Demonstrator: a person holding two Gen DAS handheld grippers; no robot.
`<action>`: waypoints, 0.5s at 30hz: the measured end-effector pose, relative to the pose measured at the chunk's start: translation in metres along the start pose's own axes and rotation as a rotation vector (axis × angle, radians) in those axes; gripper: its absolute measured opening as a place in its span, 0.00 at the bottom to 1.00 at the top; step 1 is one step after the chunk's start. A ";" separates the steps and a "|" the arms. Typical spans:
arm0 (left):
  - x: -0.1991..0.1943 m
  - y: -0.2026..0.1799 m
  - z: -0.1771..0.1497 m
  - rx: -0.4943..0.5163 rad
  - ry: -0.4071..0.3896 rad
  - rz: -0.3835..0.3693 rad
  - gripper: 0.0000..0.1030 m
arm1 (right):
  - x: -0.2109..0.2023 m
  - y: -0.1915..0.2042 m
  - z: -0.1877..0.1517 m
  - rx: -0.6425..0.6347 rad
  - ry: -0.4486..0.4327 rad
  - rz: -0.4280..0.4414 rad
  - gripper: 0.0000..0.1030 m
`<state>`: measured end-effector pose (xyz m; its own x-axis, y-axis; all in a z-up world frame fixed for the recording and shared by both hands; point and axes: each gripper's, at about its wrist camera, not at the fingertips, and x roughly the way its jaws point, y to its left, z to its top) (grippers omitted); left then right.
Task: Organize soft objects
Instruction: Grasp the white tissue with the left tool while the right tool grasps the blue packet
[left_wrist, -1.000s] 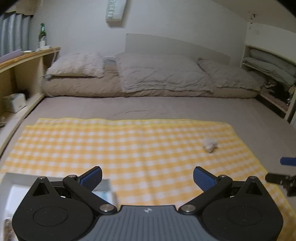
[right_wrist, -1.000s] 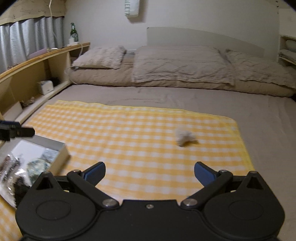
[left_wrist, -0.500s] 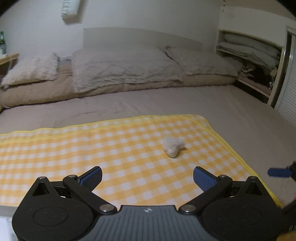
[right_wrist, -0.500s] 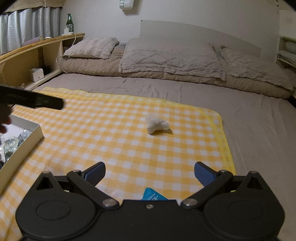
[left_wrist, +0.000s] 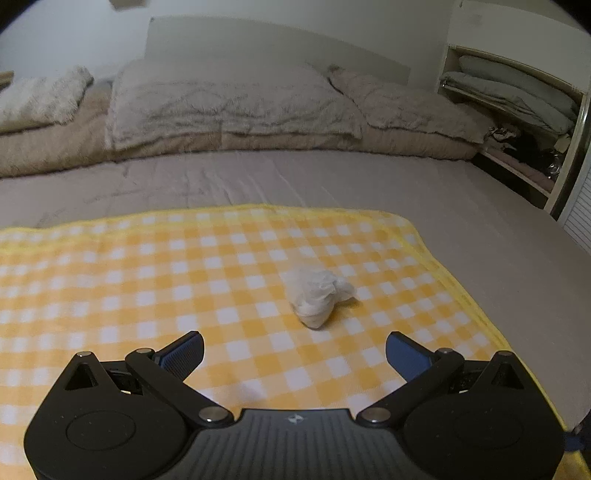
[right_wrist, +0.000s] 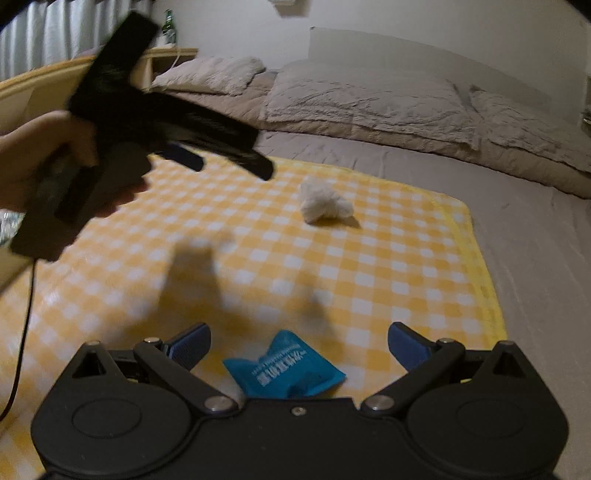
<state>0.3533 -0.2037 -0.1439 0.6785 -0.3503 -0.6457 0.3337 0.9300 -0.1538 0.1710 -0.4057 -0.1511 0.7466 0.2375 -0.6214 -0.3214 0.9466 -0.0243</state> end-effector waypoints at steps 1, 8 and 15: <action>0.007 -0.001 0.001 -0.002 0.003 -0.004 1.00 | 0.003 -0.003 -0.003 -0.003 0.006 0.015 1.00; 0.050 -0.008 0.006 -0.024 0.004 -0.034 1.00 | 0.024 -0.015 -0.021 0.000 0.027 0.089 1.00; 0.079 -0.013 0.017 0.010 -0.020 -0.045 0.95 | 0.030 -0.011 -0.030 -0.063 0.039 0.138 0.97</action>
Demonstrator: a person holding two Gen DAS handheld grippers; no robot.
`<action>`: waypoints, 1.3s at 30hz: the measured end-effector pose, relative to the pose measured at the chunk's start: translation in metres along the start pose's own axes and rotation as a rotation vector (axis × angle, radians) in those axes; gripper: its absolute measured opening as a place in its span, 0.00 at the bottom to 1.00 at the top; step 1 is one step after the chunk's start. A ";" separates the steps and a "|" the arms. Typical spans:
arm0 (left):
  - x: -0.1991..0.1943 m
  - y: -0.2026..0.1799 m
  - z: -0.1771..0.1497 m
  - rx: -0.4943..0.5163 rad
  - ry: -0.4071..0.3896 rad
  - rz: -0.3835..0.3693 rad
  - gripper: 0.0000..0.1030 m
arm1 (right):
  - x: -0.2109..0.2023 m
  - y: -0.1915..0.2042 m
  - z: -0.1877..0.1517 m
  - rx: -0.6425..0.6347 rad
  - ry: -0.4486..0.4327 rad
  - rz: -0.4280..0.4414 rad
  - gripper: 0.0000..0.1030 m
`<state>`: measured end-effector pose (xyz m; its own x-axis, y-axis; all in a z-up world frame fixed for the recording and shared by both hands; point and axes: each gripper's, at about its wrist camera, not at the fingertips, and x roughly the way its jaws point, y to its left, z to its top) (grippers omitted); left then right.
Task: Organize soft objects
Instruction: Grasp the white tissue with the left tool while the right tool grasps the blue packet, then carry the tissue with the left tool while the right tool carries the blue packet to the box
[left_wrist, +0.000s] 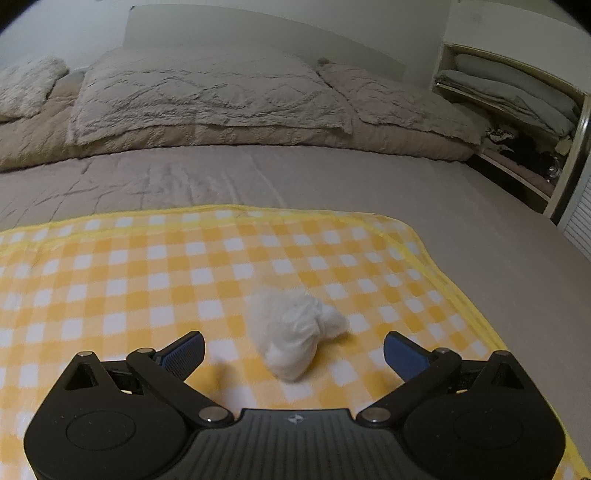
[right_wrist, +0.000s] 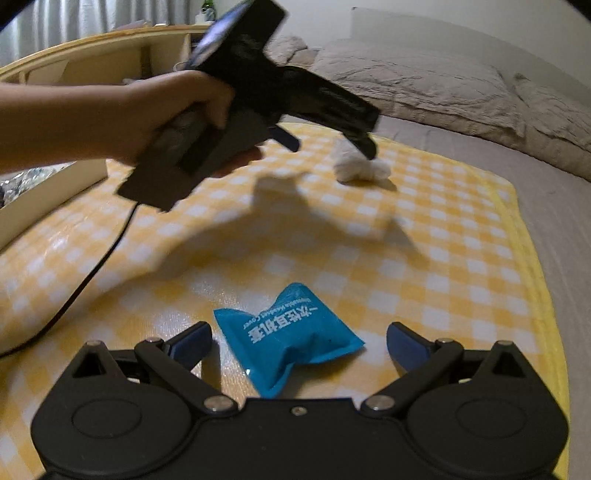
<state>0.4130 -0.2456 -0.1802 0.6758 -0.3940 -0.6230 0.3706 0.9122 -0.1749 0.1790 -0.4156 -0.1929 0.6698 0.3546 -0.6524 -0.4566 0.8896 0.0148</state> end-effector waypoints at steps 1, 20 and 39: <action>0.002 0.000 0.001 0.007 -0.001 -0.003 0.93 | 0.000 -0.001 0.000 0.003 -0.001 0.008 0.94; 0.017 -0.002 -0.002 0.035 0.047 0.003 0.33 | -0.001 -0.003 0.005 -0.011 -0.007 0.058 0.53; -0.071 0.002 -0.010 -0.009 0.007 -0.037 0.33 | -0.024 0.014 0.020 -0.003 -0.012 -0.039 0.41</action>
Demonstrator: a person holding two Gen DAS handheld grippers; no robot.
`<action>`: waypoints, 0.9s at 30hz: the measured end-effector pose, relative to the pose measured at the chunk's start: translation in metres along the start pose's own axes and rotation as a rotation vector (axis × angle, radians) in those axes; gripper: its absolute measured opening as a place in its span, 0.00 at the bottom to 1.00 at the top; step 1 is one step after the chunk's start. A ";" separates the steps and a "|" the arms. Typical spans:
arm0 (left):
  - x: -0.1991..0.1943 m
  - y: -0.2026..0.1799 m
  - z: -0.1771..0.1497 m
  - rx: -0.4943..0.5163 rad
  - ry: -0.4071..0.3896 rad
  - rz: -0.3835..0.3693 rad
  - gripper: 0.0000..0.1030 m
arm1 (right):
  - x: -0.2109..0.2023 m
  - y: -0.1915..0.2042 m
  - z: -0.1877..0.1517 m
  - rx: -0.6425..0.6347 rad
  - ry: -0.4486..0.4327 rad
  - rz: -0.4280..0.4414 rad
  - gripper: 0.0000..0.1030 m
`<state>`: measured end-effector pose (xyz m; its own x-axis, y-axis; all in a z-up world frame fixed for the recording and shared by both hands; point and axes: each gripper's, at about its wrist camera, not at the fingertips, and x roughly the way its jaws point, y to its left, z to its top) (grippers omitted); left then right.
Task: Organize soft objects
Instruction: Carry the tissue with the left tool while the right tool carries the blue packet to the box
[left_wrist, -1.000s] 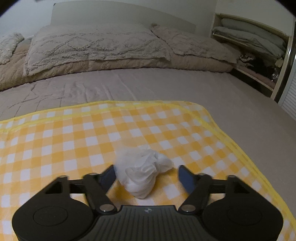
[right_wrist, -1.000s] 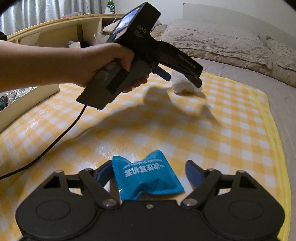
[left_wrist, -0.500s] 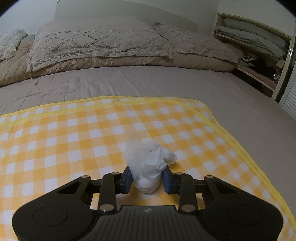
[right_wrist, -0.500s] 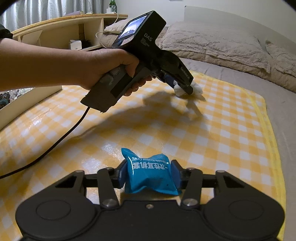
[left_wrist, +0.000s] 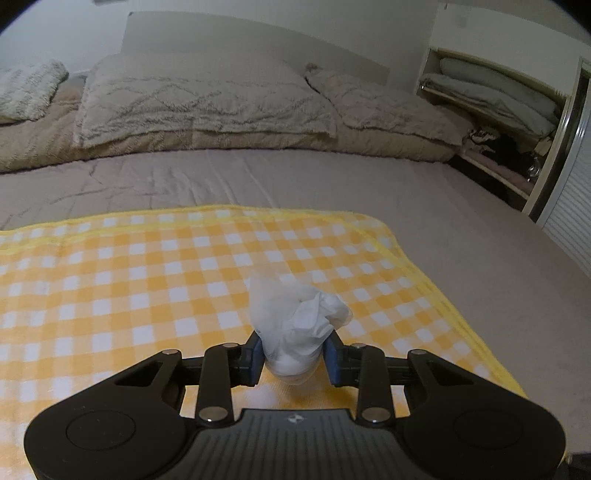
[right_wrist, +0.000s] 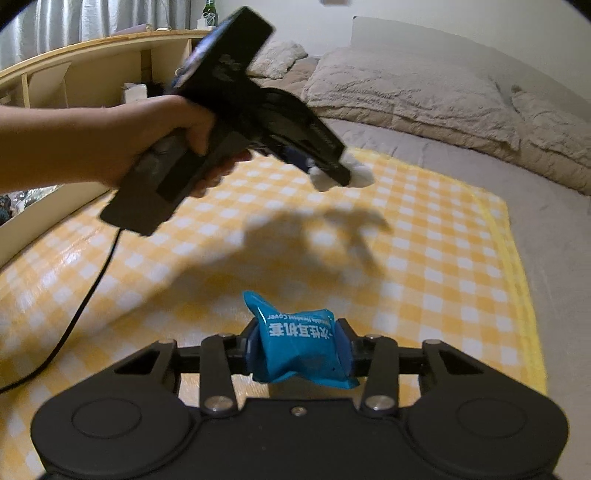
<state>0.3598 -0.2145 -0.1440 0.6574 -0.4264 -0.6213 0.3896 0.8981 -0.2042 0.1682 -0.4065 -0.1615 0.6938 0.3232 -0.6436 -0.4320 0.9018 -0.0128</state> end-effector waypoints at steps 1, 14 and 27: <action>-0.009 0.001 0.000 0.001 -0.006 0.001 0.33 | -0.003 0.001 0.003 0.004 -0.004 -0.008 0.41; -0.129 0.026 0.006 -0.050 -0.077 0.041 0.33 | -0.047 0.016 0.059 0.042 -0.053 -0.069 0.42; -0.249 0.067 -0.002 -0.085 -0.130 0.107 0.33 | -0.089 0.063 0.125 0.013 -0.065 -0.070 0.42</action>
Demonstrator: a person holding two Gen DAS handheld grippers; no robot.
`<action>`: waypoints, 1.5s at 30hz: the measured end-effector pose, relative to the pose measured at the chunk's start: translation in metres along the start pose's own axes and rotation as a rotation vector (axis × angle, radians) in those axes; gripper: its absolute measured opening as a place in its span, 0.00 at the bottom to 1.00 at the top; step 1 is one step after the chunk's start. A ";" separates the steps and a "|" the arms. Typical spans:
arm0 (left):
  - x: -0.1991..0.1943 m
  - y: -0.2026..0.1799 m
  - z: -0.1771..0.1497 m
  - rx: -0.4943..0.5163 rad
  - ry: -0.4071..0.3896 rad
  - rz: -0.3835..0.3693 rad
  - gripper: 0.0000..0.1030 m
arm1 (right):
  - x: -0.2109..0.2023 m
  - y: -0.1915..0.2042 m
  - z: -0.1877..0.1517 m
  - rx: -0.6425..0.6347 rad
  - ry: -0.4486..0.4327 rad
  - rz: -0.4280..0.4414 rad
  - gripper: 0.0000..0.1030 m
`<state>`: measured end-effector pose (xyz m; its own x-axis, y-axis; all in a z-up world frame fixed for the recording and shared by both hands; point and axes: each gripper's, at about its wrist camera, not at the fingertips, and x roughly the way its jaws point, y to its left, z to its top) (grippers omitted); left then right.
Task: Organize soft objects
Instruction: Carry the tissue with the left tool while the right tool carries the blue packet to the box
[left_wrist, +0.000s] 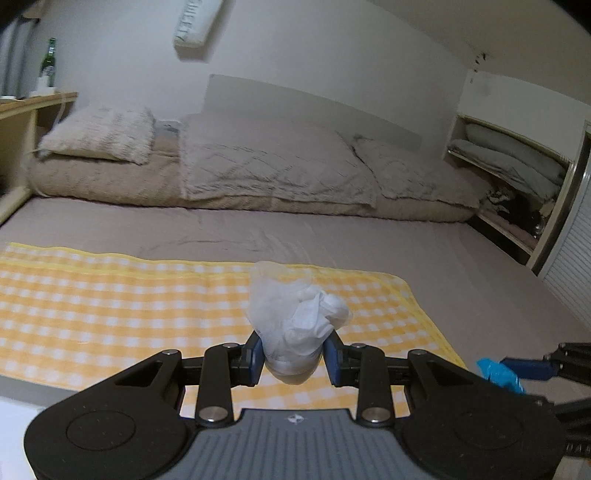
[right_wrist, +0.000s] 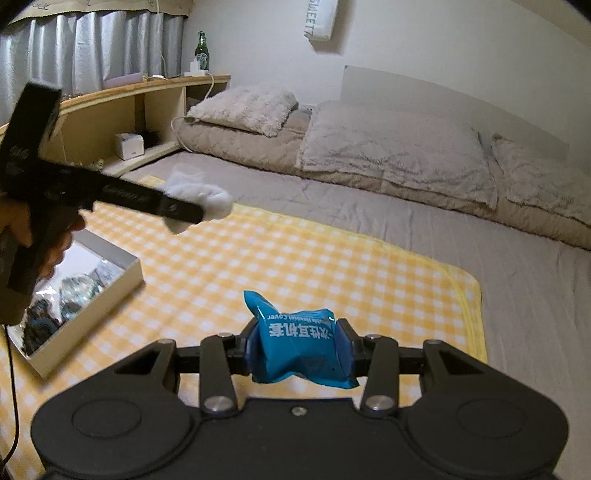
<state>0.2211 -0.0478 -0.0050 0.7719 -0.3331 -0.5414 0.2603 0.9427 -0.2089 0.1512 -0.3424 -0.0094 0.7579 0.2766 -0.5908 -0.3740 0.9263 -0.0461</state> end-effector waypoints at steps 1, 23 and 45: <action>-0.008 0.006 0.001 -0.004 -0.004 0.008 0.33 | -0.002 0.005 0.004 -0.003 -0.003 0.001 0.42; -0.131 0.161 -0.024 -0.150 -0.049 0.187 0.34 | 0.021 0.150 0.076 0.031 -0.036 0.166 0.42; -0.113 0.298 -0.053 -0.291 0.029 0.422 0.34 | 0.116 0.267 0.106 0.055 0.023 0.313 0.43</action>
<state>0.1810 0.2696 -0.0493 0.7573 0.0705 -0.6492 -0.2455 0.9519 -0.1831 0.1957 -0.0356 -0.0046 0.5978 0.5451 -0.5878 -0.5572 0.8097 0.1843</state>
